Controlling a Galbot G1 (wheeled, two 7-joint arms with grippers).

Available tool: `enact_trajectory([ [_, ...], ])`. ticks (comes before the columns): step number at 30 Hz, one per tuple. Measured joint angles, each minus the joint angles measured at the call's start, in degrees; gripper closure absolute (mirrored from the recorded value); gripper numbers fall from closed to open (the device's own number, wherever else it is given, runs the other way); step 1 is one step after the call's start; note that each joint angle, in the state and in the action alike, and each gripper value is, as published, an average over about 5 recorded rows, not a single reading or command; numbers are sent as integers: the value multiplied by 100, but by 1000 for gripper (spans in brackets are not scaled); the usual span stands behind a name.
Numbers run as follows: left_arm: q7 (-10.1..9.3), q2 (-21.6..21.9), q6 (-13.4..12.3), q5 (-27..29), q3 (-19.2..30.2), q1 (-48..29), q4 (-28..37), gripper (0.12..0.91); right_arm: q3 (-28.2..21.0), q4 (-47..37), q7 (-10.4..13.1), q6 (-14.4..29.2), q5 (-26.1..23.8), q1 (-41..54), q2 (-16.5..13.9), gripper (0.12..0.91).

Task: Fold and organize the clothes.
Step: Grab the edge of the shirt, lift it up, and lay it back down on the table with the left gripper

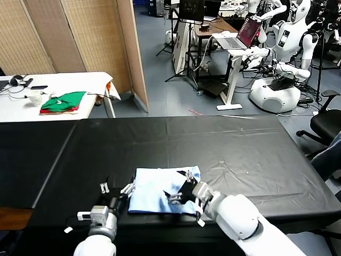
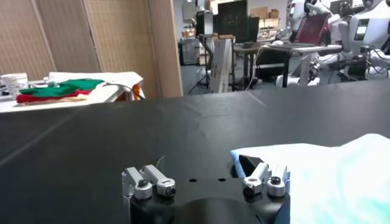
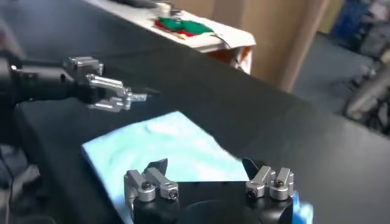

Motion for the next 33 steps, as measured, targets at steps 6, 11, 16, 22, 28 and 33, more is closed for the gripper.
enact_trajectory([
  [6,-2,-63,-4,138,-26,5,42,123,-305,10,-140,-27,-16,331,-213,119],
  [11,-5,-77,-11,220,-32,27,76,123,-561,79,-145,-27,118,484,-369,157],
  [16,-11,-73,-18,286,-34,107,71,123,-834,164,-106,-27,162,529,-568,173],
  [22,-11,-85,-60,356,-4,194,90,123,-901,123,-83,-27,-18,422,-632,186],
  [28,-12,-95,-99,390,26,229,96,123,-871,64,-86,-27,-136,365,-633,206],
  [33,-13,-91,-147,410,41,265,81,123,-825,33,-107,-27,-241,285,-625,268],
])
